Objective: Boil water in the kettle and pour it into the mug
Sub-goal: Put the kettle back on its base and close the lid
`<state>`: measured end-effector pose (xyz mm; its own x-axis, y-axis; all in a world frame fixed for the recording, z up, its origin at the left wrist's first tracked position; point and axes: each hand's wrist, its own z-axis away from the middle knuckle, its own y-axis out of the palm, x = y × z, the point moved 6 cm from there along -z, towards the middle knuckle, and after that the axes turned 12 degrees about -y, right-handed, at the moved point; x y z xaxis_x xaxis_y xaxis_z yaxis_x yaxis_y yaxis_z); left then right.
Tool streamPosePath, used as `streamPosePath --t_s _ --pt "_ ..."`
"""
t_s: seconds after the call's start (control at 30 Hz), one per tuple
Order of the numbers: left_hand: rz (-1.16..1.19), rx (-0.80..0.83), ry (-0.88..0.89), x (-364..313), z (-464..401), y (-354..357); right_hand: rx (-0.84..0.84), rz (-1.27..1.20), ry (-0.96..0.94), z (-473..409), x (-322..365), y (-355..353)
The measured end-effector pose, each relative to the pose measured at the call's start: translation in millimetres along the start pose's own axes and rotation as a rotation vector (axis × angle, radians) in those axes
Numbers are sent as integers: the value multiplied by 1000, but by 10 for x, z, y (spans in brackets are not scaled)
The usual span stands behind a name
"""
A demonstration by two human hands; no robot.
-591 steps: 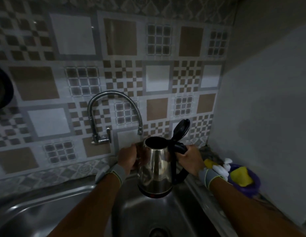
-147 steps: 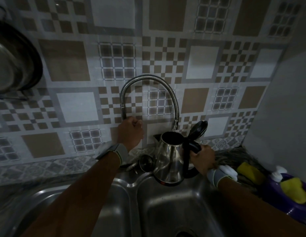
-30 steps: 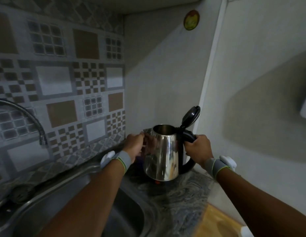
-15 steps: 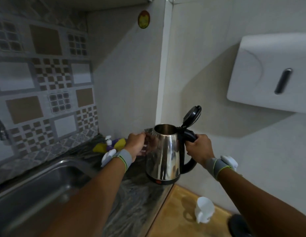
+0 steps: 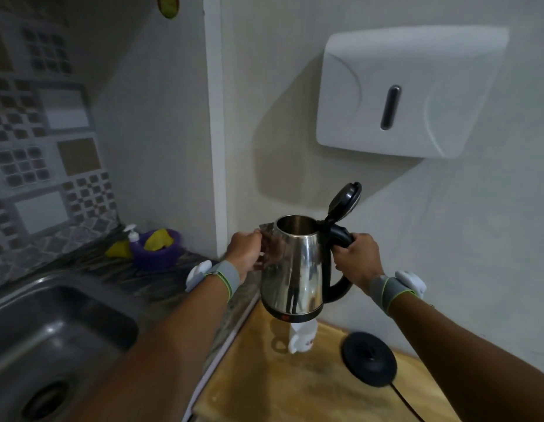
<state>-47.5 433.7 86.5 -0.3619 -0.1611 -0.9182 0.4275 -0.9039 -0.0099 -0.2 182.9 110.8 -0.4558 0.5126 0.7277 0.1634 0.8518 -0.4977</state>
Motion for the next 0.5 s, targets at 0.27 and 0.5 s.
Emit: streamPosePath --t_s 0.27,0.5 --pt "-27 86 -27 297 -43 814 -39 44 54 200 -588 -543" --pt "-95 153 -76 597 -250 1401 -84 124 94 315 -1143 -803"
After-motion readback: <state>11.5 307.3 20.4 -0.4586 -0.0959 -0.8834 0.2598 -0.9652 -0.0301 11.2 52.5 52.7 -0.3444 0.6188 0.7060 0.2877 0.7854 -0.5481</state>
